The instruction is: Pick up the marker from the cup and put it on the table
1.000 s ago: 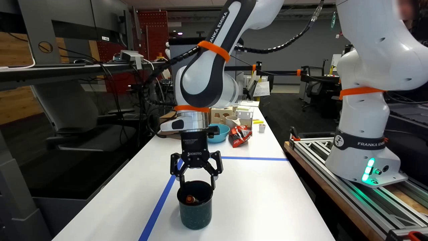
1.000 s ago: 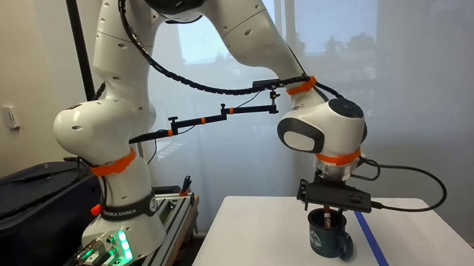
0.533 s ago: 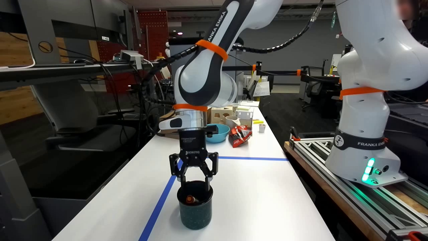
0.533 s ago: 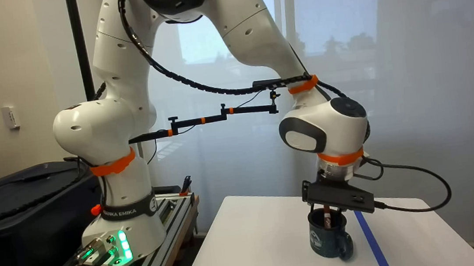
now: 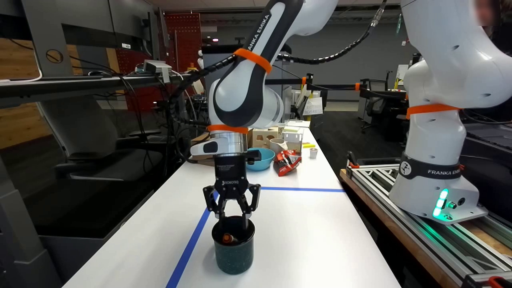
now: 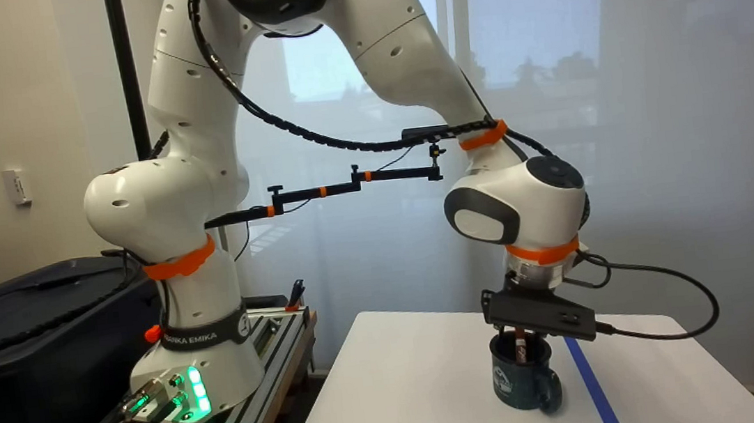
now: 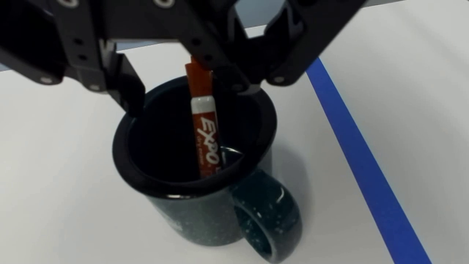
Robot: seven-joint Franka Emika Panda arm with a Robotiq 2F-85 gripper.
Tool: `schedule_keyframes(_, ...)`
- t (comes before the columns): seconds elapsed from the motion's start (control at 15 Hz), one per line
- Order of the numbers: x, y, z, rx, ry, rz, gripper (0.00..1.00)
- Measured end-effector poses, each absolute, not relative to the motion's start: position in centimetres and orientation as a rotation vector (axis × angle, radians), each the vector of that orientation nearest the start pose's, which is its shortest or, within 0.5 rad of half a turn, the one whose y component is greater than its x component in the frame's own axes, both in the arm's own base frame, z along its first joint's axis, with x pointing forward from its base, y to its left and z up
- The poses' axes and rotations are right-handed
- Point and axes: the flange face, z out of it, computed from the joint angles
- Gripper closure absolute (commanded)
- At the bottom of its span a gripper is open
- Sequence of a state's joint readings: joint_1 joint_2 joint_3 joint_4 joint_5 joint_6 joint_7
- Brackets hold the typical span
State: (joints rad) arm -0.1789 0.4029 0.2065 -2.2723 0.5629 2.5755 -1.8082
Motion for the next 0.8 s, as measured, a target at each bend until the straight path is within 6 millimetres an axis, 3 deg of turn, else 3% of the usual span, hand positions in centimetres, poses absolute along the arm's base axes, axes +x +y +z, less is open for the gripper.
schedule_keyframes(0.6,52.9,1.7,15.4,-2.203,-1.726,-0.296,0.45)
schedule_keyframes(0.67,53.1,1.8,15.3,-2.203,-1.726,-0.301,0.50)
schedule_keyframes(0.8,53.3,1.9,15.1,-2.202,-1.724,-0.306,0.71)
